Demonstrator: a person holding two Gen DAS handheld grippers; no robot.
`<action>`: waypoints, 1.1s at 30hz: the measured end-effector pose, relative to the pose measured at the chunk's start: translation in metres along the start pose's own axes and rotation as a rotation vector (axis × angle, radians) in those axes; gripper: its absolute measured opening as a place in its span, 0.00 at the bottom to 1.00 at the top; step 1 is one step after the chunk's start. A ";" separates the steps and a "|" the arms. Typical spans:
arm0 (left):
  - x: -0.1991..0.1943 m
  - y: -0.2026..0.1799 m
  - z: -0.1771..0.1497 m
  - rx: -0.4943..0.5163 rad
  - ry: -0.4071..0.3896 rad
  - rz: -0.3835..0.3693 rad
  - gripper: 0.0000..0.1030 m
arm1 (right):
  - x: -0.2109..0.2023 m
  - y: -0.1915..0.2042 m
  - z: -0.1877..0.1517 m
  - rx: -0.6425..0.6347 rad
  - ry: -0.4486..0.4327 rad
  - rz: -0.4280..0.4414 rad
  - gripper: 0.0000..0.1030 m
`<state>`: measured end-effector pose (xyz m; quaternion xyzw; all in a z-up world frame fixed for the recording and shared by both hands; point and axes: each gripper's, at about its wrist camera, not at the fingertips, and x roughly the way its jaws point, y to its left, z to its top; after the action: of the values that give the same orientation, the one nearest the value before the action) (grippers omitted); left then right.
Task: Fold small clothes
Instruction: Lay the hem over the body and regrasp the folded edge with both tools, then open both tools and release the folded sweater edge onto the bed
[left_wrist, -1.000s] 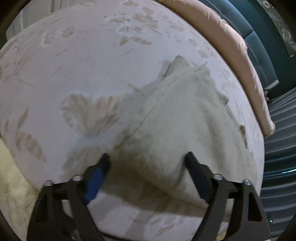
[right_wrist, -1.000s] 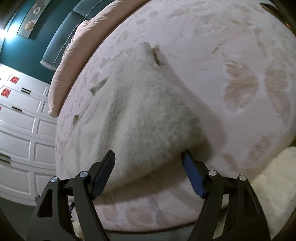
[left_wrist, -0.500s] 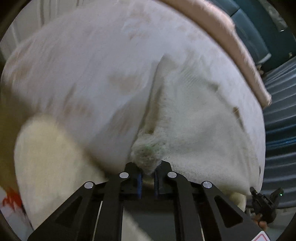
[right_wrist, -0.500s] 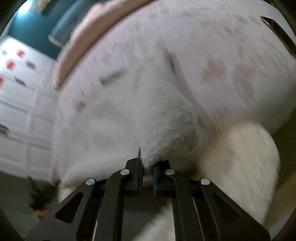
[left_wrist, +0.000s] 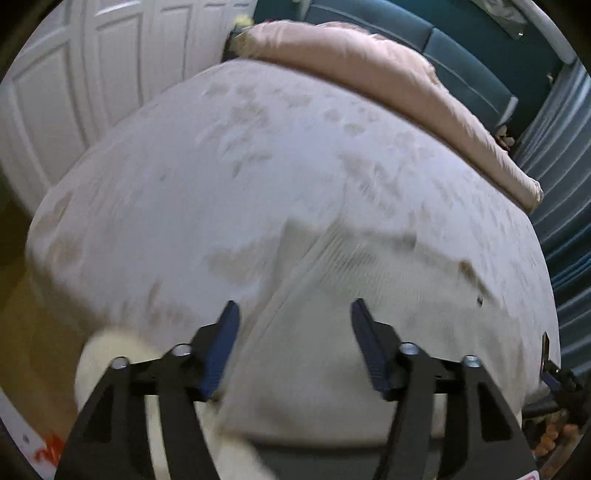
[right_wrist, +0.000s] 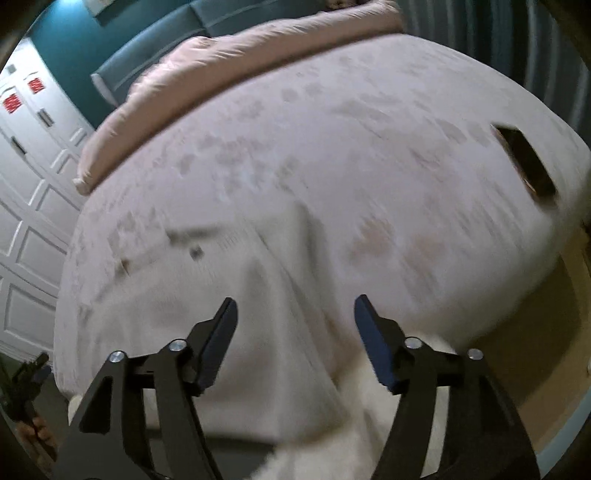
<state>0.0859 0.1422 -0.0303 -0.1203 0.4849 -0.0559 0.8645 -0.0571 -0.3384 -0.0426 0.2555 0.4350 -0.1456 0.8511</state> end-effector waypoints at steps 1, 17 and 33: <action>0.008 -0.007 0.008 0.008 -0.012 -0.001 0.72 | 0.015 0.007 0.010 -0.018 0.003 0.020 0.70; 0.076 -0.038 0.058 0.068 0.042 0.034 0.05 | 0.035 0.037 0.064 -0.009 -0.150 0.061 0.09; 0.071 -0.073 0.032 0.210 0.042 0.256 0.33 | 0.040 0.071 0.032 -0.082 -0.040 0.038 0.31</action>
<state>0.1514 0.0617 -0.0535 0.0345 0.5056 0.0019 0.8621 0.0206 -0.2983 -0.0373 0.2257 0.4187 -0.1164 0.8719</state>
